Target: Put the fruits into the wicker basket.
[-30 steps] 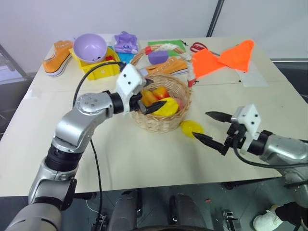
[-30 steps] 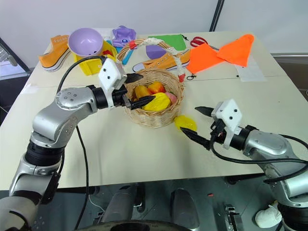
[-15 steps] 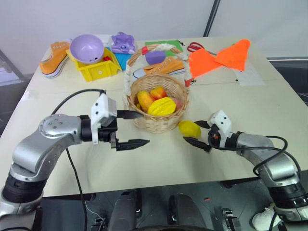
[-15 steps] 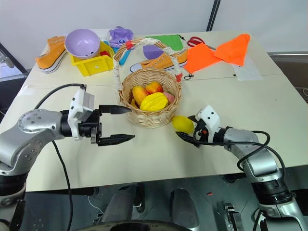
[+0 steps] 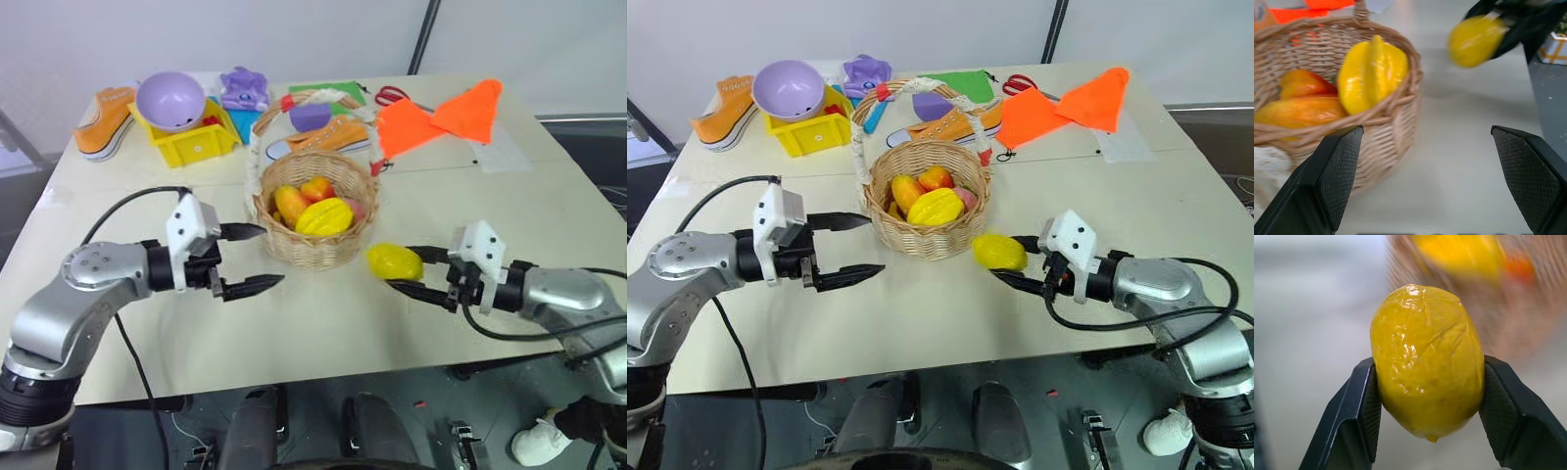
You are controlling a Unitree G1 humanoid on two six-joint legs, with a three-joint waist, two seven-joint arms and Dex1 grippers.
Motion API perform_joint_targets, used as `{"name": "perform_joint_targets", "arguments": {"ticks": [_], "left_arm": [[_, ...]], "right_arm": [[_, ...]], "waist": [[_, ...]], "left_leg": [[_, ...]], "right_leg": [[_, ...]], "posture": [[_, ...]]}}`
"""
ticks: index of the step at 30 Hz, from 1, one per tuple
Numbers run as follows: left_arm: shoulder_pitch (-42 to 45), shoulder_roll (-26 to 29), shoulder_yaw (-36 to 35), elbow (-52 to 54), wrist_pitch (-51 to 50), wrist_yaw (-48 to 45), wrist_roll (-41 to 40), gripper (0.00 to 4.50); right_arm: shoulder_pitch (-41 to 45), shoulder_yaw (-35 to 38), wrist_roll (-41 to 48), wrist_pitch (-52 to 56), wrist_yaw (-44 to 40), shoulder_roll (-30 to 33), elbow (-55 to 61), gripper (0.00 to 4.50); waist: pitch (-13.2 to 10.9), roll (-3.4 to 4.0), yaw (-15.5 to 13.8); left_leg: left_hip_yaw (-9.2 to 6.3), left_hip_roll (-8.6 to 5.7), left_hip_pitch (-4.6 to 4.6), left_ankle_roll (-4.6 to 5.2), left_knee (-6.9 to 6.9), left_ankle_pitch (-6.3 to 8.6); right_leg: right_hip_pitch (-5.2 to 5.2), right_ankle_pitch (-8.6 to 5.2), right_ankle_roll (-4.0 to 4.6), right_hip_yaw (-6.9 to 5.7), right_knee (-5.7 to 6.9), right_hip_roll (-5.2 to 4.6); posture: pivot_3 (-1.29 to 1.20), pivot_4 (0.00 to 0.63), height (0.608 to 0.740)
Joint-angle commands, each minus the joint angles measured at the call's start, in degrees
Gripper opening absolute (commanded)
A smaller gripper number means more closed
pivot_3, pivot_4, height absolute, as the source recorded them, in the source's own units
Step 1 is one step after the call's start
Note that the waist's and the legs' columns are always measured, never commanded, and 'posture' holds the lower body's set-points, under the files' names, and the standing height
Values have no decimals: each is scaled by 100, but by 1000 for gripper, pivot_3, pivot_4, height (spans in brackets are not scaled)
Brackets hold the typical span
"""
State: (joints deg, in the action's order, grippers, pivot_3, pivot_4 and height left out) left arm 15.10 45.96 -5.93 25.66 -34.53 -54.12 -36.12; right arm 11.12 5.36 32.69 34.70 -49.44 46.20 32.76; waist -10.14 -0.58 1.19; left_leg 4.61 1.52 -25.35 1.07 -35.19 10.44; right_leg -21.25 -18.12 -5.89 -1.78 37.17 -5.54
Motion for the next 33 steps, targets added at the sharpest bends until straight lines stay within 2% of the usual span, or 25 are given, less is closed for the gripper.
{"name": "perform_joint_targets", "arguments": {"ticks": [1,4,9,12,14,19,23,26,33], "left_arm": [[37,-116,-239,-197,336,-25,11,4500],[175,-248,-345,-279,264,52,-176,4500],[144,-287,-313,-122,208,148,-210,4500],[78,-305,-323,70,128,267,-287,4500],[43,-311,-349,183,67,340,-345,4500],[17,-331,-376,364,-47,481,-474,4500],[69,-409,-406,390,-112,572,-644,4500],[194,-494,-294,273,-82,619,-613,4500],[439,-702,-162,143,-1,666,-550,4500]], "right_arm": [[1095,-469,-299,188,830,-546,67,2284],[2274,-1239,-942,422,1537,-1367,-774,2284],[3359,-1813,-1729,246,2011,-2301,-2371,2284],[3410,-1793,-1888,34,1999,-2383,-2399,3607],[3244,-1659,-1845,-118,1840,-2248,-1997,4450],[2217,-848,-878,155,977,-1424,-457,4450],[1602,-152,-395,669,1063,-1053,18,4450],[1584,-76,-773,576,1571,-1174,-394,4450],[2420,-378,-1418,-138,2167,-1898,-2040,4450]], "waist": [[0,1,-1],[2,-2,-27],[2,-3,-47],[2,-3,-56],[2,-3,-40],[3,-4,-62],[3,-4,-23],[3,-4,-14],[3,-4,-29]], "left_leg": [[2,2,-2,-5,1,-2],[0,2,-11,-11,3,-5],[6,-4,-22,-14,5,-9],[6,-11,-39,-12,4,-9],[13,-13,-55,-10,3,-9],[11,-9,-71,-5,-1,-8],[14,-1,-59,-4,-8,-9],[18,5,-2,-5,-2,-8],[24,4,-9,-7,-1,-9]], "right_leg": [[-9,4,9,4,0,2],[-20,5,13,1,0,0],[-25,8,15,-4,0,-8],[-35,18,-3,-9,0,-14],[-50,19,-6,-9,1,-18],[-62,26,-18,-16,11,-9],[-54,27,-21,-15,15,-3],[-16,25,-18,-11,17,1],[-23,25,-16,-7,15,1]], "posture": [[0,150,740],[0,150,740],[0,150,740],[0,150,740],[0,150,740],[0,150,740],[0,150,740],[0,150,740],[0,150,740]]}}
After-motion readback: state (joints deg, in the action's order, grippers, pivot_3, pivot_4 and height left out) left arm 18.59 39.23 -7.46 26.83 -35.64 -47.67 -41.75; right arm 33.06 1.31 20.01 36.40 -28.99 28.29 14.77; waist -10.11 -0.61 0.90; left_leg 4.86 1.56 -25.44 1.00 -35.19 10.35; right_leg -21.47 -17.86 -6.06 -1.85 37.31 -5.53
